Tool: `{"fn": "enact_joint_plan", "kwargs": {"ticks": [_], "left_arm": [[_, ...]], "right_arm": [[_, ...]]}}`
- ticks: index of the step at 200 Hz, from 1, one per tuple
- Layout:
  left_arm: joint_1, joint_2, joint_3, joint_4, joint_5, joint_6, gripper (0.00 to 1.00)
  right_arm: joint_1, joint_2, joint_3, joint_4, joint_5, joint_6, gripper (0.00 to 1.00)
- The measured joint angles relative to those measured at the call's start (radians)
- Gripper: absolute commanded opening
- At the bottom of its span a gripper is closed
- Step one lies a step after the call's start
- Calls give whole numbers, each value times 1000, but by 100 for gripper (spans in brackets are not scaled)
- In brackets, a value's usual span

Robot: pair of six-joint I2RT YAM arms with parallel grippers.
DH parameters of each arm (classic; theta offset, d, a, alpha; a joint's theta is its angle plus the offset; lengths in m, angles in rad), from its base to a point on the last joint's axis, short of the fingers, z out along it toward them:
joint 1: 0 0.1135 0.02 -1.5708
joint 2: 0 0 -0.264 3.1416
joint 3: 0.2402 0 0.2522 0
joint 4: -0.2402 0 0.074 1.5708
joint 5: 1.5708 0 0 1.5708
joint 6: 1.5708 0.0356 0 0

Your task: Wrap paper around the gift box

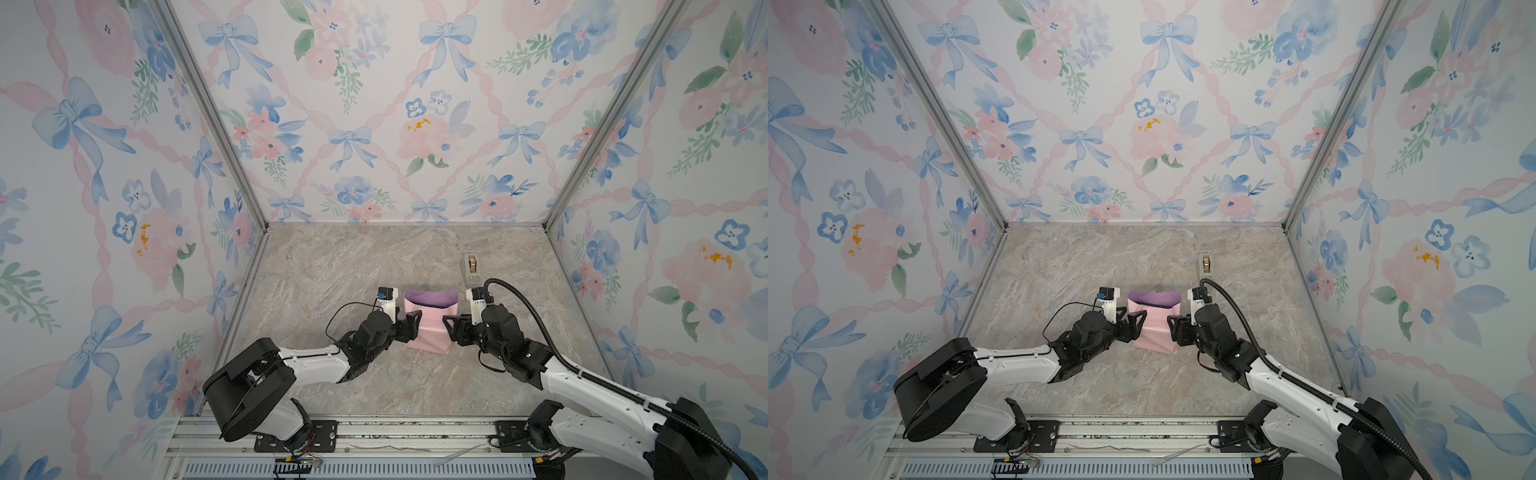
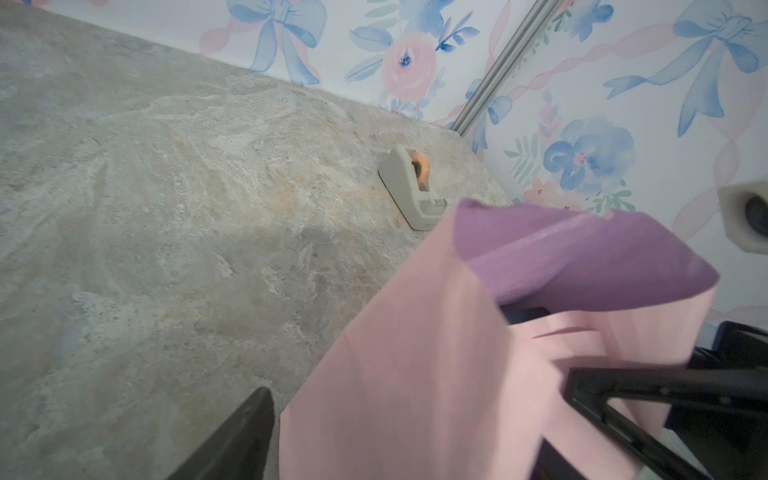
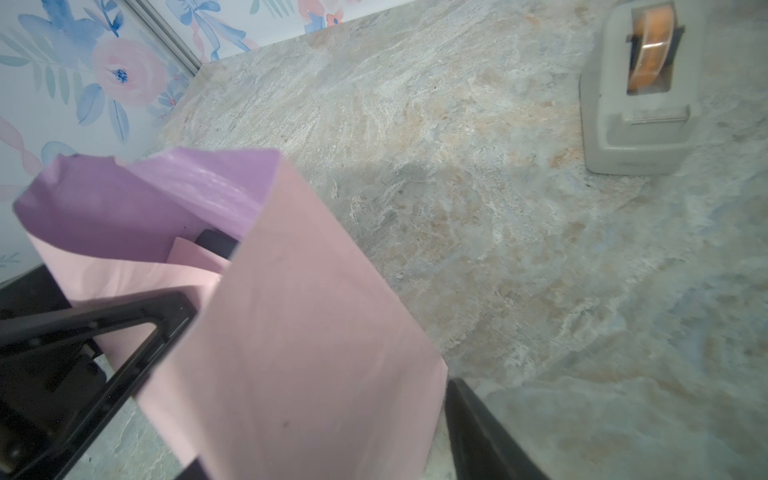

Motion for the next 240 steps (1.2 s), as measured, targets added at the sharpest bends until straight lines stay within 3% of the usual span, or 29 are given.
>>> {"fn": "enact_joint_plan", "kwargs": {"ticks": [80,119,157,206,240], "left_arm": [[-6,-28,-8,-29,-41,-16,80],[-6,-46,34,-115,-39,60,81],[-4,-46,66,-168,-39,97,80],[3,-46,77,-187,-29,97,77],[5,-57,74,-193,-37,85,65]], "right_arm": [[18,54,17,41,29,28,63],[18,-11,29,-38,20,-20,70],[18,-73,28,-111,-14,-36,69],[17,15,61,-62,-32,-25,59],[19,55,78,-43,-11,-19,50]]}}
